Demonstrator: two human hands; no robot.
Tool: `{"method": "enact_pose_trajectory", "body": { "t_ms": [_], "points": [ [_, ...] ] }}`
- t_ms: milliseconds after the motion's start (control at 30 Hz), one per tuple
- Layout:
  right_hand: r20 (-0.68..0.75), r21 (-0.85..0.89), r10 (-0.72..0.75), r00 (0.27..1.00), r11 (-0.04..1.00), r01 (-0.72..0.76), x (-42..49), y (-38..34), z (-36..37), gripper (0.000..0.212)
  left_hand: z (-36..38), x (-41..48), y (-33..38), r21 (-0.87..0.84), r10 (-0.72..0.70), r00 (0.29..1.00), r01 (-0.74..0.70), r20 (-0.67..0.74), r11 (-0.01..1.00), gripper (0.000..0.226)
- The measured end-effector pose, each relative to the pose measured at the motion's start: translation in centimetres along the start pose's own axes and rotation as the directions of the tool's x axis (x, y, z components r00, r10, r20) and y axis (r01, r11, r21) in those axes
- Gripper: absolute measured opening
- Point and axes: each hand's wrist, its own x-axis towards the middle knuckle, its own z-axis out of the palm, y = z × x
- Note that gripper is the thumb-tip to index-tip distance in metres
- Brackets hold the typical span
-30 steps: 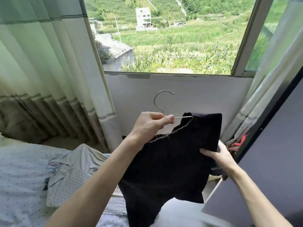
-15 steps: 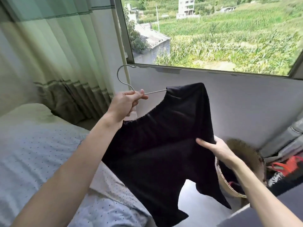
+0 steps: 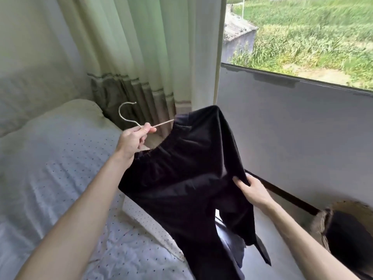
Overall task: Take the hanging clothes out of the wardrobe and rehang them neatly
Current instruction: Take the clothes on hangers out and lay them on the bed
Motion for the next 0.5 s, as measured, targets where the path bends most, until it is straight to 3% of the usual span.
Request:
{"method": "enact_pose_trajectory", "body": {
  "t_ms": [133,233,333,500],
  "points": [
    [0.032,-0.14,0.067,0.997,0.988,-0.062,6.1,-1.6,6.5,0.029,-5.4,6.5,-8.1,0.016,-0.145,0.984,0.148,-0.099,0.989,0.027],
    [0.047,-0.236,0.118,0.992,0.966,-0.104,10.5,-2.2,11.2,0.02,-8.6,10.3,-14.5,0.04,-0.279,0.947,0.289,-0.162,0.957,0.025],
    [0.083,-0.301,0.189,0.978,0.941,-0.157,14.0,-2.5,15.3,0.009,-10.6,13.3,-20.6,0.103,-0.373,0.911,0.394,-0.174,0.913,0.027],
    [0.049,-0.389,0.277,0.96,0.89,-0.237,18.3,-1.7,19.1,0.017,-12.1,17.5,-27.9,0.116,-0.46,0.875,0.478,-0.151,0.871,0.02]
  ]
}}
